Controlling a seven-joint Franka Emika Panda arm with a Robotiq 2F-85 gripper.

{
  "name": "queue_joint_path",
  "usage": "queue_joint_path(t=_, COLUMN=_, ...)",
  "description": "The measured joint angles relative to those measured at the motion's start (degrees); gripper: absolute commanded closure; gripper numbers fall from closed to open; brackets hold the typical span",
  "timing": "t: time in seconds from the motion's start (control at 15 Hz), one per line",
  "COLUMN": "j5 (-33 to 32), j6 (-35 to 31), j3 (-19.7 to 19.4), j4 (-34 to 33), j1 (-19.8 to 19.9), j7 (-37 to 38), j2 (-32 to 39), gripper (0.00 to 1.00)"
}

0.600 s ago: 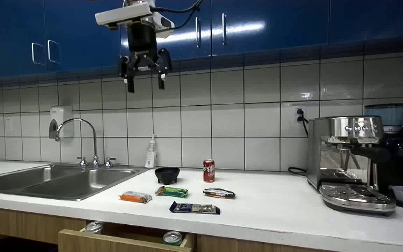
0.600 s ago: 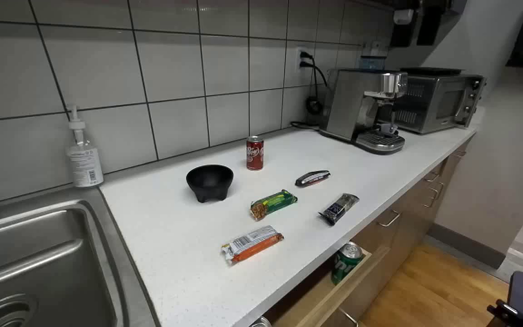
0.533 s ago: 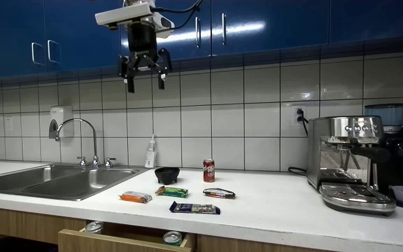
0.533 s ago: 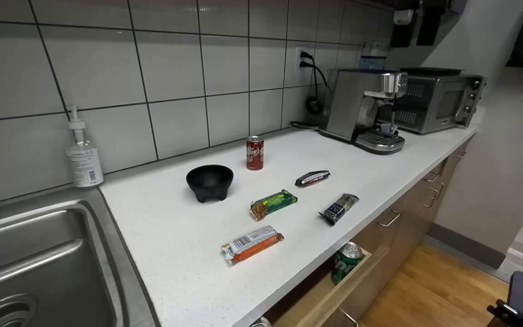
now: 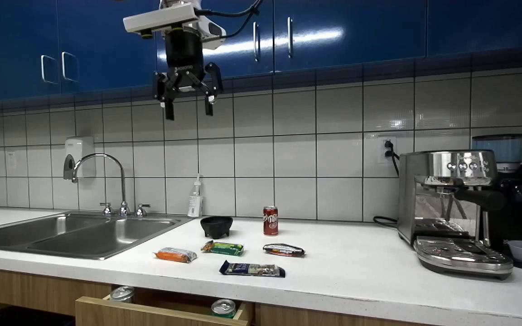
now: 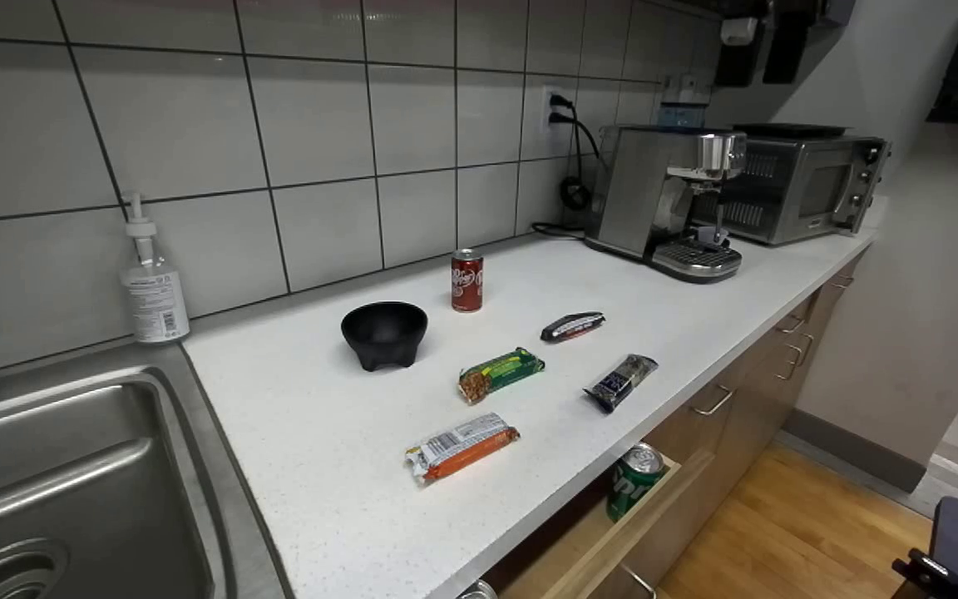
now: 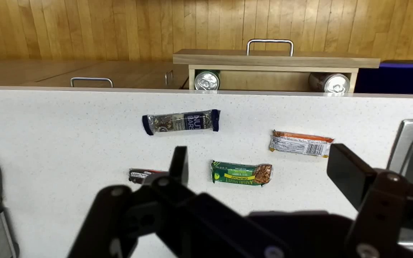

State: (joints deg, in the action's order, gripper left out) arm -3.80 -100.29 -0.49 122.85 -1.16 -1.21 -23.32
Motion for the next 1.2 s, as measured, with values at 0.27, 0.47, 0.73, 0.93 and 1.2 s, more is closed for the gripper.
queue_joint_path(t=0.27, j5=0.0, j6=0.0, j3=0.0, j4=0.1, j1=0.0, j7=0.0, j2=0.0, gripper=0.00)
queue_joint_path(t=0.47, j5=-0.1, j6=-0.5, j3=0.0, j4=0.4, j1=0.0, j7=0.0, j2=0.3, gripper=0.00)
queue_joint_path(t=0.73, j5=-1.0, j6=-2.0, j3=0.2, j4=2.2, j1=-0.1, j7=0.0, j2=0.5, gripper=0.00)
queue_joint_path(t=0.93, j5=-1.1, j6=-3.4, j3=0.5, j4=4.0, j1=-0.3, j7=0.0, j2=0.6, gripper=0.00)
queue_joint_path(t=1.2, j5=-1.1, j6=-4.9, j3=0.8, j4=6.3, j1=-0.5, j7=0.0, j2=0.7, gripper=0.00)
